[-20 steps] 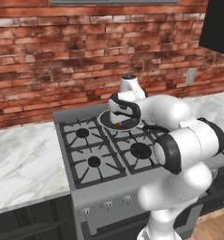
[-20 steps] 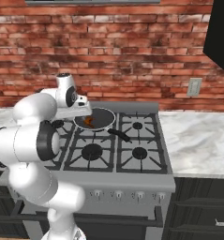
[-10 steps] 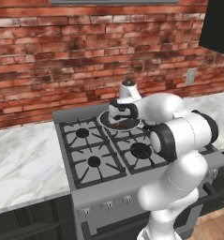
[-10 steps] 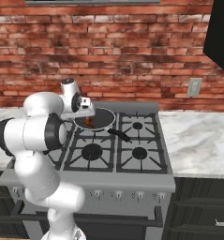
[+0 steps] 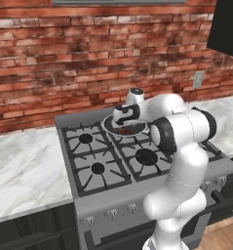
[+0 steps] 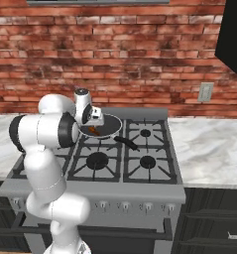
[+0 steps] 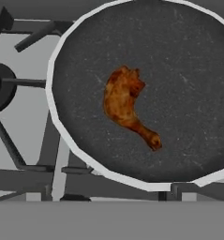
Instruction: Take the chicken drumsticks from the pan and place one on each plate on the dining counter.
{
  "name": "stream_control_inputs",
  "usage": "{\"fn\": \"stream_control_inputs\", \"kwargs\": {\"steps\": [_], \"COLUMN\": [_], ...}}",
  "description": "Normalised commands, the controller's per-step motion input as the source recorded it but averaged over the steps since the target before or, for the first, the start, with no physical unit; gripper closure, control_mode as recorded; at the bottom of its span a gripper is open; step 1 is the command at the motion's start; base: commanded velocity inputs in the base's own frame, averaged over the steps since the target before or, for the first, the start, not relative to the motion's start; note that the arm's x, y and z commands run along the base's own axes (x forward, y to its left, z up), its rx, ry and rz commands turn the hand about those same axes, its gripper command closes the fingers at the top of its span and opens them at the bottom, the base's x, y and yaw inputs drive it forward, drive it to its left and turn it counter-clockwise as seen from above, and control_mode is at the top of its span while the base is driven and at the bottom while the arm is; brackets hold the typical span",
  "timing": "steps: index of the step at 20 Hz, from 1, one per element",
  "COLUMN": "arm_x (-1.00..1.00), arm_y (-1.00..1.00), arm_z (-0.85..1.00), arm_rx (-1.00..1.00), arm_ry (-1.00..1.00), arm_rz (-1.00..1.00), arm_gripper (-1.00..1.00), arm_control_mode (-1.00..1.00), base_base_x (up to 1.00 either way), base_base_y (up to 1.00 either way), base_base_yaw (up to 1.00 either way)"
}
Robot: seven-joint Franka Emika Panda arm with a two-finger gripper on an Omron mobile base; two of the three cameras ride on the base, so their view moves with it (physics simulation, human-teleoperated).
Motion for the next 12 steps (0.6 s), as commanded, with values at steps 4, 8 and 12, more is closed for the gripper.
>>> {"fn": "stream_control_inputs", "kwargs": {"steps": [4, 8, 12], "arm_x": [0.53, 0.50, 0.33], "arm_y": [0.00, 0.04, 0.13], "arm_z": [-0.05, -0.01, -0.22], "arm_rx": [0.01, 0.00, 0.00], "arm_ry": [0.00, 0.02, 0.01], "arm_rz": [-0.05, -0.07, -0.09], "arm_gripper": [-1.00, -1.00, -1.00], "arm_control_mode": [-1.00, -1.00, -1.00], "base_base_x": [0.00, 0.00, 0.00], "base_base_y": [0.00, 0.00, 0.00], "base_base_yaw": [0.00, 0.00, 0.00]}}
